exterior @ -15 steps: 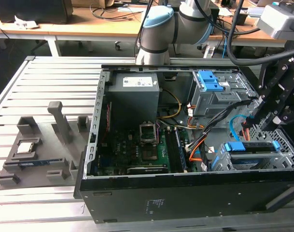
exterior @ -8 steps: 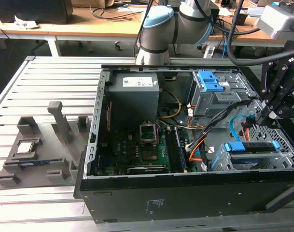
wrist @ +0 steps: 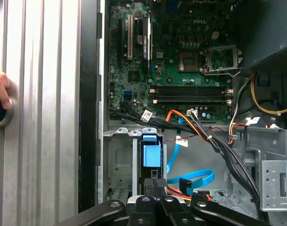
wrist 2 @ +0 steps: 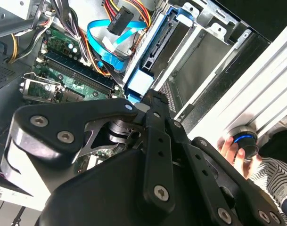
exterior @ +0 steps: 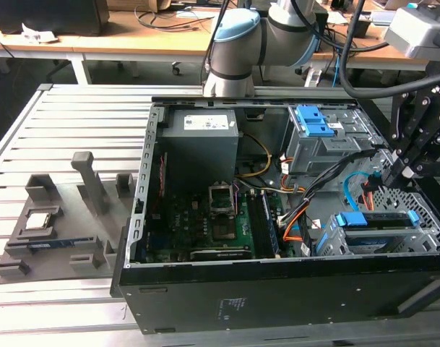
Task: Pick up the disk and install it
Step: 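Insert the first disk wire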
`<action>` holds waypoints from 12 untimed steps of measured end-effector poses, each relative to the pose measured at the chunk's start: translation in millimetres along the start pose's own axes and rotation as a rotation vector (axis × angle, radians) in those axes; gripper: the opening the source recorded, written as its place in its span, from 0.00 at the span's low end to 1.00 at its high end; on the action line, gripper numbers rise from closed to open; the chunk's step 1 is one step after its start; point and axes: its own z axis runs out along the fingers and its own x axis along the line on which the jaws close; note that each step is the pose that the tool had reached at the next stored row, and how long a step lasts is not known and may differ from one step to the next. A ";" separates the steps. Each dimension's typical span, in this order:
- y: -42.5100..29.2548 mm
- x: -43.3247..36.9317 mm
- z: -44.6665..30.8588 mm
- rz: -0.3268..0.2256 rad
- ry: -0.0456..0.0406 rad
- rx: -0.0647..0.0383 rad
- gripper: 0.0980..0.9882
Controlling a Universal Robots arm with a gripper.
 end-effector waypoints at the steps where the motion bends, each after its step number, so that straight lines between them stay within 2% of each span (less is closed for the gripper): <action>1: -1.5 -0.3 0.1 0.000 -0.0002 0.000 0.01; 4: -9.9 -4.9 -0.6 0.000 0.0003 0.000 0.01; 6: -17.6 -11.0 -1.2 -0.001 0.0008 0.000 0.01; 7: -22.8 -17.1 -1.8 0.000 0.0024 0.000 0.01; 8: -28.4 -26.7 -1.1 0.000 0.0073 -0.001 0.01; 9: -30.8 -30.1 0.9 0.000 0.0089 -0.001 0.01; 12: -31.9 -33.4 6.9 0.000 0.0112 -0.001 0.01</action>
